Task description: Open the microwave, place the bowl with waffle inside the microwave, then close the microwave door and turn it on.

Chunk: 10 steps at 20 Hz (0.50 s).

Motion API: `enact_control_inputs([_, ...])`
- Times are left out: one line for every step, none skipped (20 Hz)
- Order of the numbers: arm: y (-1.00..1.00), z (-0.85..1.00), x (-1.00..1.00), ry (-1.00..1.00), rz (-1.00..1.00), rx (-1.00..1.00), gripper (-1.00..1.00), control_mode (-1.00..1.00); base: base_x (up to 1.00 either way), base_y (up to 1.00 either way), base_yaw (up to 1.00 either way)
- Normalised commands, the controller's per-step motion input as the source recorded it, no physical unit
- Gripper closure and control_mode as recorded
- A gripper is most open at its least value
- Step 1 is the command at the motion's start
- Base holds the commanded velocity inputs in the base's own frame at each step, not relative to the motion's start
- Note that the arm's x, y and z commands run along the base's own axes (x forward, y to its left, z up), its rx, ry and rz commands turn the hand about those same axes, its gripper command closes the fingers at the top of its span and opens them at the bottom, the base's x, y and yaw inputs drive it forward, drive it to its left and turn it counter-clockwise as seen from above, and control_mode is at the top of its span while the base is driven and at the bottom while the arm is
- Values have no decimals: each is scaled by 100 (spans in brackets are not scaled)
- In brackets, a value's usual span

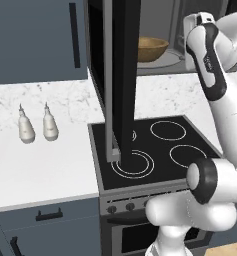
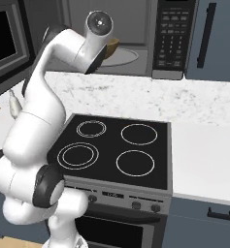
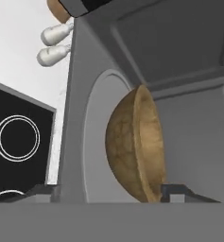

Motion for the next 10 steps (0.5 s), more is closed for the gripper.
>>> enact_control_inputs([0,20,-100,-13,1,-10,100,-100,0,0,0])
enact_control_inputs([0,24,-100,-14,0,-9,100,-100,0,0,0])
enact_control_inputs([-9,27,-100,-15,0,-10,100,-100,0,0,0])
enact_control_inputs([-9,26,-100,-14,0,-12,100,-100,0,0,0])
enact_control_inputs([-17,29,-100,-15,0,-13,100,-100,0,0,0])
enact_control_inputs([-18,25,-100,-16,0,-14,100,-100,0,0,0])
enact_control_inputs([-16,23,-100,-17,0,-16,100,-100,0,0,0])
enact_control_inputs([-9,17,-100,-15,0,-17,100,-100,0,0,0])
enact_control_inputs([0,7,-100,-9,0,-21,100,-100,0,0,0])
enact_control_inputs([0,0,-100,-7,0,-23,100,-100,0,0,0])
